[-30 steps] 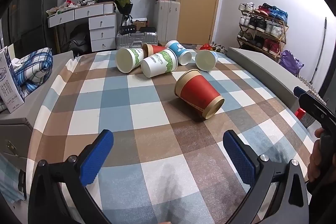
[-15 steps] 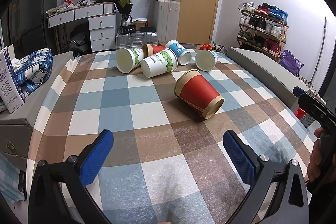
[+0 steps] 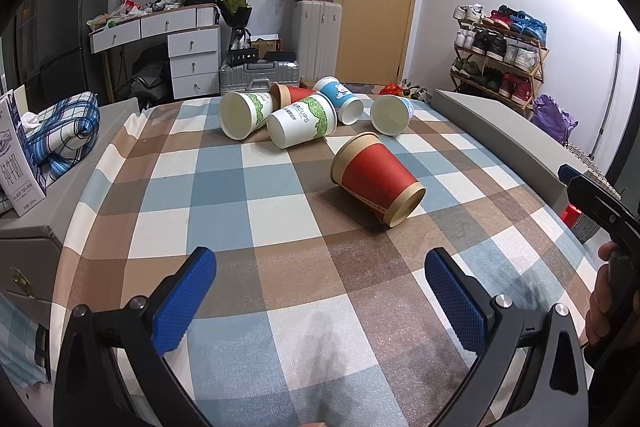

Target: Flip cup upright

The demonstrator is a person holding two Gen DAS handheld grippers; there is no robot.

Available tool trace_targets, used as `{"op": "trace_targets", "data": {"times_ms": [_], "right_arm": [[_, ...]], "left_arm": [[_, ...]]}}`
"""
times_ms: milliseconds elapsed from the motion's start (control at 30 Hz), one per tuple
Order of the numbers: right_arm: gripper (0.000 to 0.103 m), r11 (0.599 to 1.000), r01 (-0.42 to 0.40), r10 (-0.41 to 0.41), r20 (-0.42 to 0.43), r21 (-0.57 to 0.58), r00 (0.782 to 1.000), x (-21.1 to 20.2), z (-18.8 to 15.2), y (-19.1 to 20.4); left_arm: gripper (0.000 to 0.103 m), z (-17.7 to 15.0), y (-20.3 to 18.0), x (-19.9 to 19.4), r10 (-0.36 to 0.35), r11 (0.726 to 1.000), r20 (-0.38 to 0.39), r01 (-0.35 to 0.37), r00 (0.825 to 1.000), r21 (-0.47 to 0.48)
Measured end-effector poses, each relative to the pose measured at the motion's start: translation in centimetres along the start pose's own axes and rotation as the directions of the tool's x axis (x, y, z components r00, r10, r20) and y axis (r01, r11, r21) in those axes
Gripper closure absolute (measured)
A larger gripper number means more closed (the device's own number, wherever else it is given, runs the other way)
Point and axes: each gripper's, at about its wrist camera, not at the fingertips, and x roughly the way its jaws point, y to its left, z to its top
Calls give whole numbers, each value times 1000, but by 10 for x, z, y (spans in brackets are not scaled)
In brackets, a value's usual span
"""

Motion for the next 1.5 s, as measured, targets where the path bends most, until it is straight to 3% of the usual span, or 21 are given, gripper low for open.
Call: {"op": "trace_targets", "data": {"times_ms": [1200, 1500], "right_arm": [[0, 1000, 22, -22, -15, 18, 1000, 3, -2, -11], [0, 994, 92, -89, -58, 54, 994, 12, -7, -24]], "left_arm": [[1, -1, -7, 3, -10, 1000, -14, 10, 1000, 6], [1, 1, -16, 17, -30, 1000, -49, 29, 998, -9]]}}
